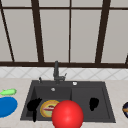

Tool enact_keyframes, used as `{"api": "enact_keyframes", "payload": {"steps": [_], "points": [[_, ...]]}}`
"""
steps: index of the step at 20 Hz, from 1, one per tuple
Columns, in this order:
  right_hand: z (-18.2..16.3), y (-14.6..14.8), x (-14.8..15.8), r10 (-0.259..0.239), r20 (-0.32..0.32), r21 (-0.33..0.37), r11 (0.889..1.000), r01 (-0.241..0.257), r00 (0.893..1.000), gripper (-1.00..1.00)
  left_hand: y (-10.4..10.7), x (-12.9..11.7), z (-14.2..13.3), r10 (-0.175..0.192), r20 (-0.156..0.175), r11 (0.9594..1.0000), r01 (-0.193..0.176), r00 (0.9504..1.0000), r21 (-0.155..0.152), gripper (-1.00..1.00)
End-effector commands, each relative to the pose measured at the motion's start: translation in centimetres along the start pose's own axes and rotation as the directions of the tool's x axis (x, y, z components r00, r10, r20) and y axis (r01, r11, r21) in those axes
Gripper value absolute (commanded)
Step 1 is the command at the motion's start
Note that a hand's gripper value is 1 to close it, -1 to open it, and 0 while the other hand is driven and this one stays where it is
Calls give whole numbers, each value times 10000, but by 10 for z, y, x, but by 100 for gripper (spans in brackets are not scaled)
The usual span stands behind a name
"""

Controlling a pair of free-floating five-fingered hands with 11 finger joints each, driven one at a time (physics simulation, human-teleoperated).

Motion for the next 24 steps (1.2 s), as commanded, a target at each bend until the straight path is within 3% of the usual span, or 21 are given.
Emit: {"api": "enact_keyframes", "payload": {"steps": [1, 5, 6, 8, 10, 12, 15, 16, 17, 18, 19, 20, 21, 24], "points": [[0, 0, 0, 0, 0, 0, 10000, 0, 10000, 0, -10, 18, 1, 741, -394, 9971, -734, 9965, 193, -100], [0, 0, 0, 0, 0, 0, 10000, 0, 10000, 0, -22, 31, 20, 254, -605, 9990, -231, 9978, 385, -100], [0, 0, 0, 0, 0, 0, 10000, 0, 10000, 0, -23, 32, 22, 353, -645, 9986, -327, 9973, 404, -100], [0, 0, 0, 0, 0, 0, 10000, 0, 10000, 0, -26, 35, 25, 297, -338, 9992, -288, 9990, 274, -100], [0, 0, 0, 0, 0, 0, 10000, 0, 10000, 0, -29, 36, 31, 338, -340, 9990, -327, 9989, 317, -100], [0, 0, 0, 0, 0, 0, 10000, 0, 10000, 0, -27, 36, 29, 145, -170, 9999, -144, 9997, 47, -100], [0, 0, 0, 0, 0, 0, 10000, 0, 10000, 0, -28, 34, 25, 155, -49, 9999, -155, 9999, -41, -100], [0, 0, 0, 0, 0, 0, 10000, 0, 10000, 0, -25, 34, 19, 581, -156, 9982, -583, 9982, -144, -100], [0, 0, 0, 0, 0, 0, 10000, 0, 10000, 0, -22, 30, 16, 1180, -283, 9928, -1185, 9926, -151, -100], [0, 0, 0, 0, 0, 0, 10000, 0, 10000, 0, -28, 33, 23, 347, -93, 9994, -347, 9994, -33, -100], [0, 0, 0, 0, 0, 0, 10000, 0, 10000, 0, -28, 32, 20, 387, -209, 9992, -388, 9990, -70, -100], [0, 0, 0, 0, 4, 0, 10000, 0, 10000, -100, -26, 33, 23, 271, -79, 9996, -271, 9996, -42, 0], [1, 0, 0, -57, -3, 43, 10000, 57, 10000, -100, -26, 33, 23, 225, -14, 9996, -225, 9997, -155, 0], [1, -4, 0, -50, 333, -163, 9999, 55, 9994, -100, -26, 33, 22, 94, -38, 9999, -95, 9999, -106, 0]]}}
